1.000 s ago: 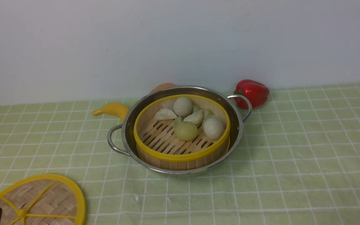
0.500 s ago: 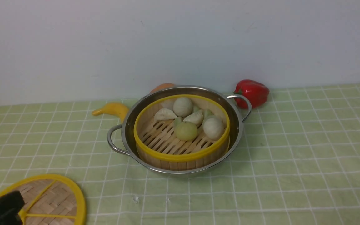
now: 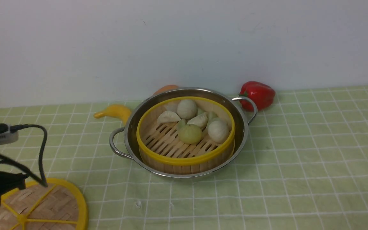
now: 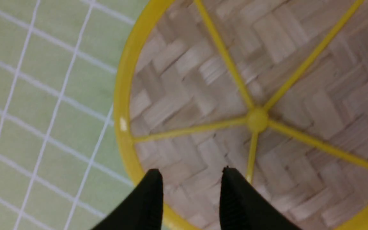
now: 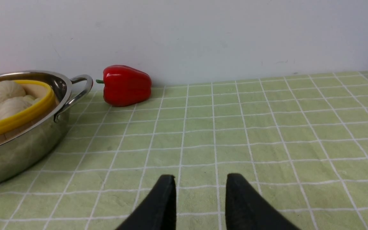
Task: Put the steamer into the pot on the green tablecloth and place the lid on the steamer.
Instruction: 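Grasp the bamboo steamer lid lying on the table by its centre knob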
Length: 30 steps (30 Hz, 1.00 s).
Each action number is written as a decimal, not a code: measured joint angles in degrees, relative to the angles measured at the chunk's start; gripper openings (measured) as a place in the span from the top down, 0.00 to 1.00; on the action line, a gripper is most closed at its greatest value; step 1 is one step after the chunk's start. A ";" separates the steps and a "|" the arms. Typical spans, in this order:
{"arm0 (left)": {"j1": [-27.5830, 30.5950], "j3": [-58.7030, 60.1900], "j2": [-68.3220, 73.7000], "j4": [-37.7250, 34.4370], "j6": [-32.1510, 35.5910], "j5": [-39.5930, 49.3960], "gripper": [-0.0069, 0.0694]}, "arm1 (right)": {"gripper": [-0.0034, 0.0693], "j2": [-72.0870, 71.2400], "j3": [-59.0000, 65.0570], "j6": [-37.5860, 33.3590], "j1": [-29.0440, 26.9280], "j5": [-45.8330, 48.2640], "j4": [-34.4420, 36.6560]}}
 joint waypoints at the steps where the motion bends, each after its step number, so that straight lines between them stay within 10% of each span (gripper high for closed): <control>1: 0.00 -0.86 2.04 -0.48 0.62 -0.59 0.59 | 0.62 0.00 0.00 0.00 0.00 0.00 0.00; 30: 0.00 -2.69 16.43 -8.67 11.20 -4.13 0.63 | 0.62 0.00 0.00 0.06 0.00 0.00 0.00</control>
